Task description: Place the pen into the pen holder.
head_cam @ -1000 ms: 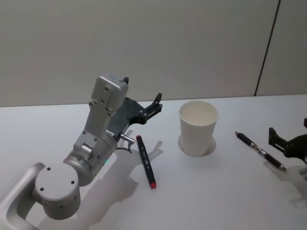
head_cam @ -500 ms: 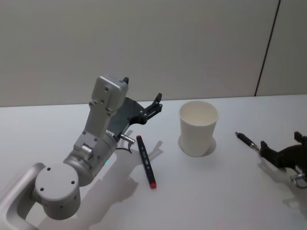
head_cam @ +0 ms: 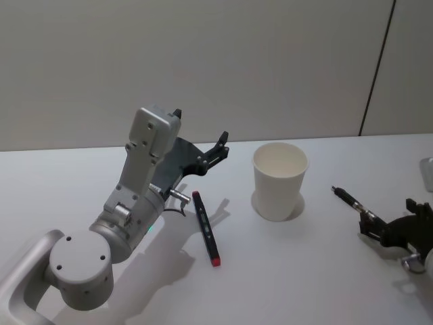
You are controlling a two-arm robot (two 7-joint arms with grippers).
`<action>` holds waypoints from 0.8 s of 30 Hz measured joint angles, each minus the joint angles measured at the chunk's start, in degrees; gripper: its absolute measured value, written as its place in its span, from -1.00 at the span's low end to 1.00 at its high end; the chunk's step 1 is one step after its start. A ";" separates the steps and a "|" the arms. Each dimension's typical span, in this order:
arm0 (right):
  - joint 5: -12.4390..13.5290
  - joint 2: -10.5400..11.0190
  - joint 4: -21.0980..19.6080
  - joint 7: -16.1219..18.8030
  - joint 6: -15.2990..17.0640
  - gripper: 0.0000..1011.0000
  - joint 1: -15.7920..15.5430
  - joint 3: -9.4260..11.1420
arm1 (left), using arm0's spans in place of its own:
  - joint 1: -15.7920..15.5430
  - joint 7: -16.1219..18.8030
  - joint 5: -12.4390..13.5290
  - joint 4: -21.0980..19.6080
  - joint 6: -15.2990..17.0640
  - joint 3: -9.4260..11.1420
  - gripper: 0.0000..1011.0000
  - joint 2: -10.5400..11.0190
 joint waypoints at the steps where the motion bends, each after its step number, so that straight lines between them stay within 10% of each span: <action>1: -0.15 -0.19 0.28 0.22 0.00 0.98 0.15 -0.07 | 0.00 0.00 0.00 0.00 0.00 0.00 0.98 0.00; 24: -1.42 -2.72 4.38 2.33 -1.54 0.98 2.59 -0.91 | 0.00 0.00 0.00 0.00 0.00 0.00 0.98 0.00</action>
